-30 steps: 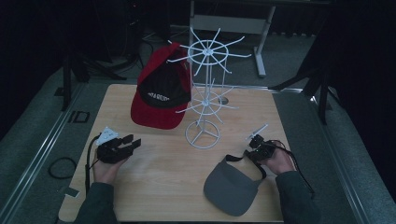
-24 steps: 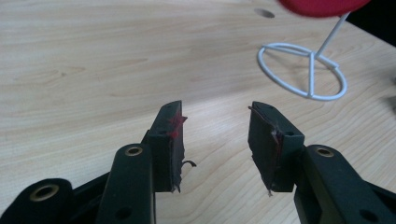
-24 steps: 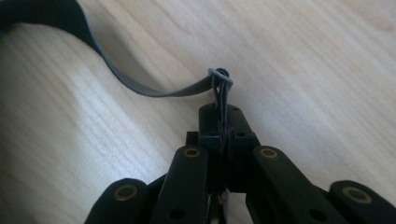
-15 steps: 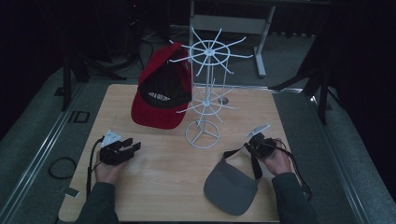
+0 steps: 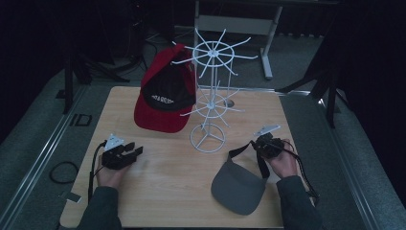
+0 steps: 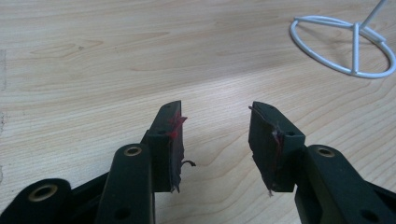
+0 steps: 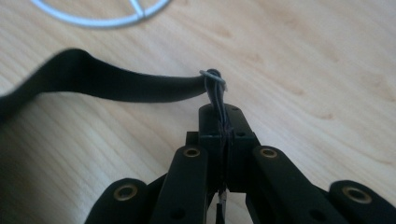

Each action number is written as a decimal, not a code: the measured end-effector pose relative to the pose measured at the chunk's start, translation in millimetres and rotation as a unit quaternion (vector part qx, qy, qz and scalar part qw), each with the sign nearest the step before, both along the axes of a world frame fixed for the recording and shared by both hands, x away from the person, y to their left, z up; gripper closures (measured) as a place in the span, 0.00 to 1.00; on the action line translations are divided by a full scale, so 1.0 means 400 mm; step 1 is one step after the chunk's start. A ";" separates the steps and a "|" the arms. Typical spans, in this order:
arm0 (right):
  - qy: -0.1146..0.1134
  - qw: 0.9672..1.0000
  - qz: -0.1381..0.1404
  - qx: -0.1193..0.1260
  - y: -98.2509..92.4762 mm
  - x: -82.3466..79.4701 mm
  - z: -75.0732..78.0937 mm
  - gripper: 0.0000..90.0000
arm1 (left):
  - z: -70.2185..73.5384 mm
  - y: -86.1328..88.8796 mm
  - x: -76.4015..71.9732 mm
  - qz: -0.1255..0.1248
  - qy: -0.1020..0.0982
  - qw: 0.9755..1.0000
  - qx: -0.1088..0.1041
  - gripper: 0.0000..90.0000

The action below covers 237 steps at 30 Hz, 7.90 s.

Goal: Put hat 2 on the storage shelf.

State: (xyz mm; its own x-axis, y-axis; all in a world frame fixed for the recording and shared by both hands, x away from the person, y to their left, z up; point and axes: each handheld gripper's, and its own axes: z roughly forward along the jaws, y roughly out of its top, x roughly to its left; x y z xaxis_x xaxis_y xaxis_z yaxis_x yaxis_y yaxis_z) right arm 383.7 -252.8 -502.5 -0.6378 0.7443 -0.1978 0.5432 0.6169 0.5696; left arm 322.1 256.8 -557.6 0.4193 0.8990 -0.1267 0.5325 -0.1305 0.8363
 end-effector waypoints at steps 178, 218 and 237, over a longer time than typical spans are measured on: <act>-0.292 0.913 0.058 0.279 0.019 -0.108 0.556 0.98 | 0.001 -0.008 0.000 -0.009 -0.005 1.000 0.000 0.61; -0.300 0.902 0.074 0.301 0.042 -0.085 0.647 0.98 | 0.005 -0.007 -0.003 -0.007 -0.011 1.000 -0.004 0.60; -0.291 0.903 0.077 0.308 0.050 -0.062 0.655 0.98 | 0.020 -0.005 -0.013 -0.010 -0.027 0.999 -0.028 0.61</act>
State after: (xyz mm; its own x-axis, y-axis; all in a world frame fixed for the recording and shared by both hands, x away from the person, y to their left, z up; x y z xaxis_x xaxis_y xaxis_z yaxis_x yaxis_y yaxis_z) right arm 358.8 -232.8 -240.7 -0.6643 0.7392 -0.1111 -0.0231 0.1283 0.9915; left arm 316.8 255.0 -549.8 0.4439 0.8829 -0.1530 0.4842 -0.0927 0.8700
